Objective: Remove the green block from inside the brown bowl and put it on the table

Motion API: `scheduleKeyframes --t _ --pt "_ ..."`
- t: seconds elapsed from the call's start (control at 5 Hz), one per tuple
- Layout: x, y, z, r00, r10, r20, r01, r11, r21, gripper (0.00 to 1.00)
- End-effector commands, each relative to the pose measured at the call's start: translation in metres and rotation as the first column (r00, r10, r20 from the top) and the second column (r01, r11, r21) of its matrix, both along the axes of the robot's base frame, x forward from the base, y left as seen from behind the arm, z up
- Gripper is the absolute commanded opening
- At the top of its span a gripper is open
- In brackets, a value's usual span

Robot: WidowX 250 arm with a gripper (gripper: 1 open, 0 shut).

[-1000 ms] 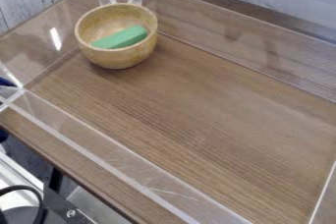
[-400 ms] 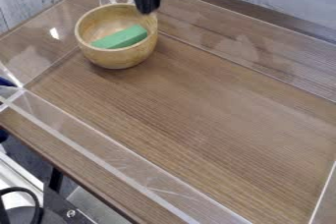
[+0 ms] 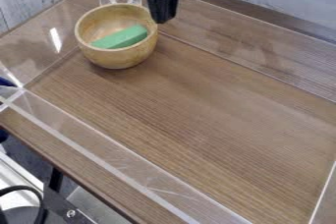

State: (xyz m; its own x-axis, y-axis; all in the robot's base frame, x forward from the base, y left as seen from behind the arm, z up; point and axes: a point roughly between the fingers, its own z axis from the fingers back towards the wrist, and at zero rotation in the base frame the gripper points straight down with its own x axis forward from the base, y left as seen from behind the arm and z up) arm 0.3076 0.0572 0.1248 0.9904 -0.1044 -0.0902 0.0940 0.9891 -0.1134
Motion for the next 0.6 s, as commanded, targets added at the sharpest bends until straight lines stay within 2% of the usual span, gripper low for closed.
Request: scheduleKeyframes --t 0.0,0.2,0.4 --pt "0.000 -0.017 0.017 0.997 -0.055 0.062 0.054 0.998 0.011 0.00" --pt "-0.001 -0.044 0.008 0.991 -0.125 0.047 0.125 0.992 0.000 0.00" --pt "-0.003 -0.025 0.009 0.995 -0.083 0.047 0.083 0.997 0.005 0.00"
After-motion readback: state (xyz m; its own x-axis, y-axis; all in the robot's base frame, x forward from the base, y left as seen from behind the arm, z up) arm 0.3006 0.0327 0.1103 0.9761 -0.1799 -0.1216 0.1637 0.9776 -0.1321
